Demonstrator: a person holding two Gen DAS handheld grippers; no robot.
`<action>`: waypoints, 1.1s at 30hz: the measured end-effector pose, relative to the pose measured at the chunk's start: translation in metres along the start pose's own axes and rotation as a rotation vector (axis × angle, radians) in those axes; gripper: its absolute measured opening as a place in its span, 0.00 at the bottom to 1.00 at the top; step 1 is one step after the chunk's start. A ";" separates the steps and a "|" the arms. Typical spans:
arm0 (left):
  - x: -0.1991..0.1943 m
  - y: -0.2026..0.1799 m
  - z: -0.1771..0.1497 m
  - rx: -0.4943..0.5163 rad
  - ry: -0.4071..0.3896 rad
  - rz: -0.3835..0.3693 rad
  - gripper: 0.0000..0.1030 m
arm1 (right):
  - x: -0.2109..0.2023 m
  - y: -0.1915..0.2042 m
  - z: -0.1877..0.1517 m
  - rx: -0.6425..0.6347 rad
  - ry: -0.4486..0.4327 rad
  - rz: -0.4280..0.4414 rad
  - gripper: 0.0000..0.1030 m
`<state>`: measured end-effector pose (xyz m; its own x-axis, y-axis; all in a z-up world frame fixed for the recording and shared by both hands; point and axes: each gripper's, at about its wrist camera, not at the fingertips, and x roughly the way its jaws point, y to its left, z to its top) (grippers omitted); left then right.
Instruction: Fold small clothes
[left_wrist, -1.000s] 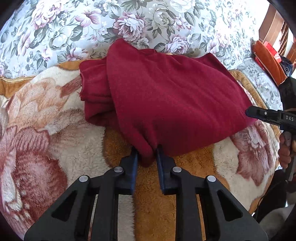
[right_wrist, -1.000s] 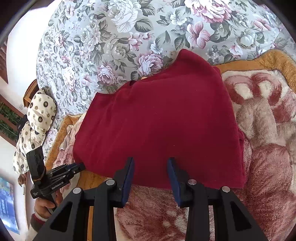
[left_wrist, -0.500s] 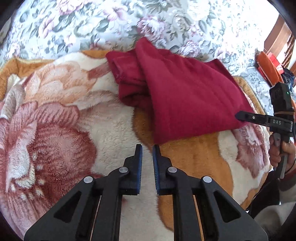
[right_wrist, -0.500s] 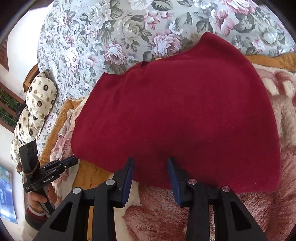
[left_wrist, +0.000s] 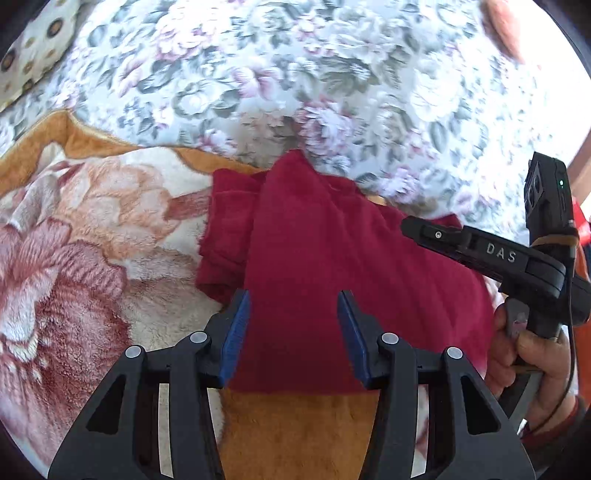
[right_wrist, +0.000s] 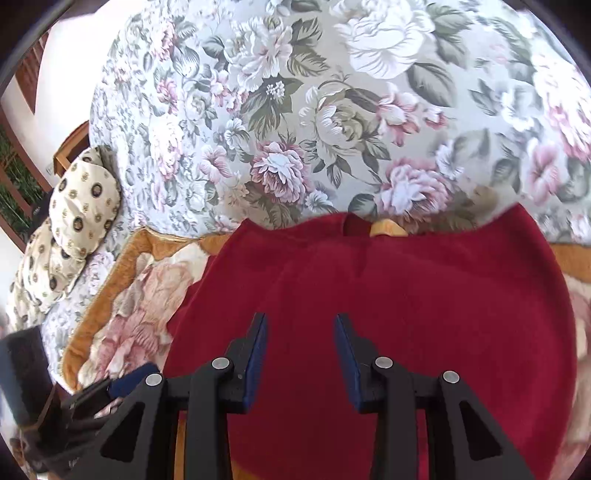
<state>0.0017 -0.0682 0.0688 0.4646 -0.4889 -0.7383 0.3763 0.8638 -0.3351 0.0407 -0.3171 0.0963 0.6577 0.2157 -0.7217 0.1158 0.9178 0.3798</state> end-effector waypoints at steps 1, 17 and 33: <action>0.004 0.004 -0.001 -0.012 -0.008 0.014 0.47 | 0.010 0.002 0.005 -0.010 0.008 -0.005 0.34; 0.031 0.047 -0.004 -0.110 0.016 0.027 0.60 | 0.138 0.045 0.043 -0.099 0.111 -0.086 0.34; 0.028 0.043 -0.006 -0.091 0.002 0.059 0.62 | 0.094 0.073 0.031 -0.106 0.081 0.015 0.34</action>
<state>0.0266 -0.0439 0.0301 0.4820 -0.4368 -0.7595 0.2738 0.8986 -0.3430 0.1347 -0.2399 0.0744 0.5957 0.2518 -0.7627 0.0245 0.9435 0.3306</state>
